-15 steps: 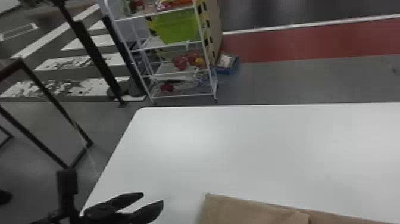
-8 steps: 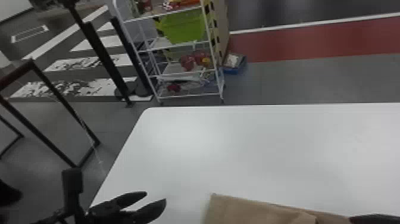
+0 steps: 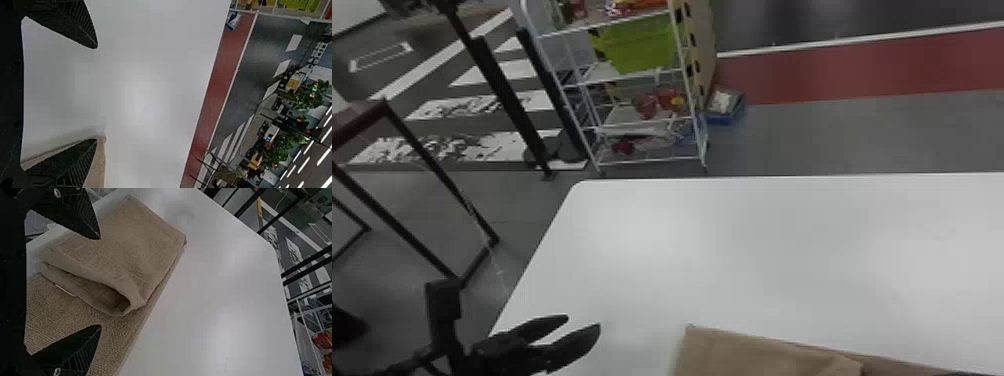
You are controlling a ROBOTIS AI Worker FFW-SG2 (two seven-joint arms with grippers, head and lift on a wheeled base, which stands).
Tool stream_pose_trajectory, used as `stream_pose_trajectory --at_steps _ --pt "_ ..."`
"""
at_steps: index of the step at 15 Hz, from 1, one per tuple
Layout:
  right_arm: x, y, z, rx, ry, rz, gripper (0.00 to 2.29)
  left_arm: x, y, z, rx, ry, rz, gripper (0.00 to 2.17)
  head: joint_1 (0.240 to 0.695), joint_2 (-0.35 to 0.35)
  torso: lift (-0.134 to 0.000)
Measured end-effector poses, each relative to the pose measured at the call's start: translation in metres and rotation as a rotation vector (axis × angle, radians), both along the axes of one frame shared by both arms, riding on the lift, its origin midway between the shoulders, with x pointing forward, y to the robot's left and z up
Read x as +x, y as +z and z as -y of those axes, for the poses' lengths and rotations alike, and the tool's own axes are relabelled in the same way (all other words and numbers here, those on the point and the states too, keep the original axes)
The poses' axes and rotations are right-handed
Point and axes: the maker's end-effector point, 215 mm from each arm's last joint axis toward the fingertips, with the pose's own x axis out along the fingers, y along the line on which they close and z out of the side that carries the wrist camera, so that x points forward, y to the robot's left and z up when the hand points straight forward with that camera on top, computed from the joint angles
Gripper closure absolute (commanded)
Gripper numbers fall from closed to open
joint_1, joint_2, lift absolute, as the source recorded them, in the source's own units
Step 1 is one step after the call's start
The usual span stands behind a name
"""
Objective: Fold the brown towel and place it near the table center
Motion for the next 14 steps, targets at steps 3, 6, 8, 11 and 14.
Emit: stream_pose_trajectory --at_steps 3,6,8,11,14 --pt "-0.016 -0.011 -0.012 -0.023 0.033 -0.021 0.08 -0.003 0.006 -0.001 -0.019 -0.011 0.015 0.03 0.695 0.35 -0.122" --pt "-0.03 -0.024 -0.017 -0.051 0.05 -0.047 0.08 -0.008 0.011 -0.01 -0.029 -0.002 0.025 0.03 0.695 0.35 -0.122" --pt "-0.035 -0.034 -0.019 -0.078 0.059 -0.064 0.08 -0.007 0.012 -0.014 -0.023 0.001 0.035 0.03 0.695 0.35 -0.122" --pt "-0.034 -0.043 -0.021 -0.108 0.066 -0.073 0.08 -0.002 0.015 -0.016 -0.019 0.003 0.051 0.03 0.695 0.35 -0.122" --pt "-0.031 -0.051 -0.025 -0.129 0.08 -0.081 0.08 0.003 0.015 -0.017 -0.025 0.007 0.058 0.03 0.695 0.35 -0.122"
